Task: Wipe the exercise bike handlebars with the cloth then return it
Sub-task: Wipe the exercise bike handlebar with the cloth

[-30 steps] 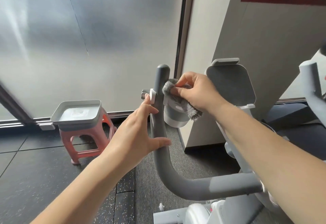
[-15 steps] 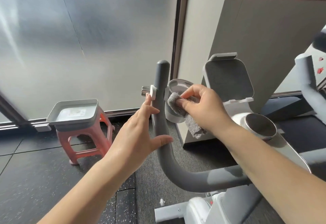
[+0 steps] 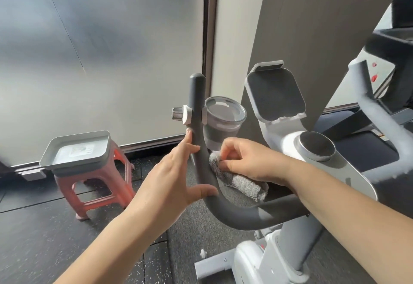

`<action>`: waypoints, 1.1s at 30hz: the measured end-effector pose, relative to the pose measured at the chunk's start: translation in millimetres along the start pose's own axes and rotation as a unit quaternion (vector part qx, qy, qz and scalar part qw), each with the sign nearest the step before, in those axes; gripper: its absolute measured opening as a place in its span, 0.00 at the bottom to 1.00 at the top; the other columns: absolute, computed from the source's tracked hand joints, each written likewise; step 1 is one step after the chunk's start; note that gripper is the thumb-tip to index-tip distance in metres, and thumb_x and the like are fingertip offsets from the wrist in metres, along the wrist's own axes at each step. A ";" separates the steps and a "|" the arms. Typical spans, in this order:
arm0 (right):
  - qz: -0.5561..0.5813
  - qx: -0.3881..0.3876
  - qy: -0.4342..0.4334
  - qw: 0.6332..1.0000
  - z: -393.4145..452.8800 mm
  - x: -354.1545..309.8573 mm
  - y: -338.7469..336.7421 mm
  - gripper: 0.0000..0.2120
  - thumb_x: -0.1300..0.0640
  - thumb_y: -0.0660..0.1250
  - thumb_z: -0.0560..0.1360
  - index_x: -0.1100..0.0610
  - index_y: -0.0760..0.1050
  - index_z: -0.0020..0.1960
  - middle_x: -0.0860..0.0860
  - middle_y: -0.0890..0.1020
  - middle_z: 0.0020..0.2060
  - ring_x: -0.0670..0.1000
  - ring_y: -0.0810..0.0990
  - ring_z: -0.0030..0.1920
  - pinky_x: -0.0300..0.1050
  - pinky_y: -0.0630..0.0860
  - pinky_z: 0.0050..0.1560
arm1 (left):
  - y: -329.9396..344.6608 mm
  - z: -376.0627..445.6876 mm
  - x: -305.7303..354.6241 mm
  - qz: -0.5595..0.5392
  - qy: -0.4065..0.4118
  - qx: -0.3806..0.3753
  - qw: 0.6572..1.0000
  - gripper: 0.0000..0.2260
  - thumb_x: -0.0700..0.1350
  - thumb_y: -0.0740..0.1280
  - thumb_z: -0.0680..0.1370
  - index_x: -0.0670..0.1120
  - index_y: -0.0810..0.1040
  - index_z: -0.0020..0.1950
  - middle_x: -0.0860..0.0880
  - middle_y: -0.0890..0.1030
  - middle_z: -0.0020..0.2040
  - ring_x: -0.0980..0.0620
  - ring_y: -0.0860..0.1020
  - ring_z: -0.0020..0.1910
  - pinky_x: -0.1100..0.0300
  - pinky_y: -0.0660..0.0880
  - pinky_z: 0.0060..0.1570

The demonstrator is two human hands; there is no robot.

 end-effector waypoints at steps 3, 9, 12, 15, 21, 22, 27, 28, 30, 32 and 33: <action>0.068 0.034 0.017 0.997 7.0 10.4 -6.5 0.05 0.58 0.69 0.74 0.51 0.73 0.45 0.50 0.81 0.43 0.47 0.77 0.45 0.43 0.74 0.52 | -0.4 -2.2 1.5 -0.004 0.014 0.005 1.000 0.41 0.62 0.72 0.63 0.50 0.60 0.71 0.71 0.51 0.64 0.63 0.63 0.66 0.70 0.59 0.56; 0.137 0.094 0.007 0.986 23.5 8.9 -2.1 0.09 0.47 0.66 0.75 0.52 0.74 0.49 0.59 0.81 0.48 0.51 0.75 0.47 0.51 0.71 0.54 | -0.1 -5.7 4.3 0.009 0.019 0.020 1.000 0.41 0.61 0.72 0.64 0.48 0.61 0.72 0.61 0.63 0.71 0.58 0.66 0.67 0.73 0.58 0.55; 0.163 0.018 0.001 0.986 11.7 13.5 8.4 0.08 0.51 0.68 0.72 0.52 0.72 0.47 0.58 0.77 0.45 0.53 0.72 0.47 0.52 0.68 0.53 | 0.4 -8.3 5.7 0.010 0.021 0.032 0.999 0.42 0.60 0.72 0.65 0.46 0.59 0.73 0.59 0.65 0.71 0.58 0.66 0.67 0.73 0.57 0.55; 0.151 -0.056 0.008 0.987 -5.3 17.3 18.9 0.08 0.53 0.68 0.71 0.52 0.72 0.47 0.57 0.74 0.44 0.53 0.70 0.46 0.50 0.66 0.52 | 0.6 -10.0 7.0 0.005 0.019 0.038 0.999 0.41 0.59 0.72 0.65 0.47 0.60 0.72 0.60 0.65 0.70 0.60 0.66 0.65 0.74 0.56 0.54; 0.049 0.091 -0.038 0.994 -13.7 3.0 -1.3 0.09 0.49 0.72 0.71 0.50 0.73 0.39 0.44 0.77 0.36 0.40 0.74 0.37 0.35 0.71 0.45 | 2.1 -10.5 7.7 0.011 0.007 0.035 0.999 0.38 0.59 0.72 0.65 0.47 0.63 0.70 0.58 0.64 0.72 0.57 0.67 0.66 0.73 0.58 0.53; 0.058 0.118 -0.046 0.990 -11.6 3.1 -4.9 0.09 0.49 0.72 0.70 0.50 0.73 0.39 0.44 0.78 0.38 0.41 0.75 0.39 0.37 0.73 0.48 | 2.1 -10.4 7.9 0.011 0.006 0.035 0.999 0.38 0.59 0.72 0.65 0.47 0.63 0.70 0.58 0.65 0.71 0.57 0.67 0.66 0.74 0.58 0.53; 0.087 0.088 -0.043 0.991 -7.3 9.6 -5.0 0.06 0.58 0.73 0.71 0.51 0.76 0.40 0.51 0.83 0.43 0.47 0.80 0.46 0.44 0.76 0.57 | 1.0 -12.0 11.6 0.024 0.005 0.037 0.999 0.37 0.58 0.72 0.66 0.46 0.63 0.70 0.57 0.65 0.72 0.58 0.67 0.66 0.73 0.58 0.53; 0.081 0.048 -0.039 0.995 -10.0 9.2 0.3 0.06 0.60 0.73 0.71 0.53 0.76 0.39 0.53 0.83 0.42 0.47 0.80 0.44 0.43 0.76 0.55 | 1.1 -12.5 12.7 0.025 0.004 0.038 0.999 0.37 0.58 0.72 0.66 0.46 0.63 0.70 0.57 0.65 0.72 0.58 0.68 0.65 0.74 0.58 0.53; 0.048 -0.030 -0.023 0.998 -18.0 10.6 12.1 0.06 0.62 0.73 0.70 0.54 0.78 0.38 0.55 0.84 0.42 0.46 0.80 0.42 0.42 0.77 0.52 | 1.9 -13.9 14.0 0.028 0.000 0.039 0.999 0.38 0.58 0.72 0.67 0.46 0.61 0.72 0.58 0.66 0.71 0.58 0.68 0.65 0.74 0.57 0.52; -0.008 -0.082 -0.009 0.997 -26.0 13.8 16.0 0.06 0.61 0.74 0.70 0.52 0.80 0.38 0.52 0.85 0.42 0.44 0.80 0.41 0.39 0.76 0.51 | 2.7 -14.9 14.8 0.033 0.000 0.041 0.999 0.38 0.58 0.72 0.67 0.46 0.61 0.72 0.58 0.66 0.70 0.57 0.68 0.65 0.74 0.57 0.52; -0.039 -0.095 -0.004 0.995 -29.5 14.6 13.0 0.06 0.60 0.74 0.70 0.50 0.80 0.38 0.50 0.85 0.42 0.43 0.81 0.41 0.38 0.76 0.51 | 3.1 -15.4 14.4 0.035 -0.001 0.042 0.999 0.38 0.58 0.72 0.67 0.46 0.61 0.72 0.58 0.66 0.70 0.57 0.68 0.65 0.74 0.57 0.51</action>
Point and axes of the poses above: each hand's wrist, its own z-axis towards the middle knuckle, its own y-axis out of the palm, x = y × z, the point moved 10 cm from there along z, towards the middle knuckle
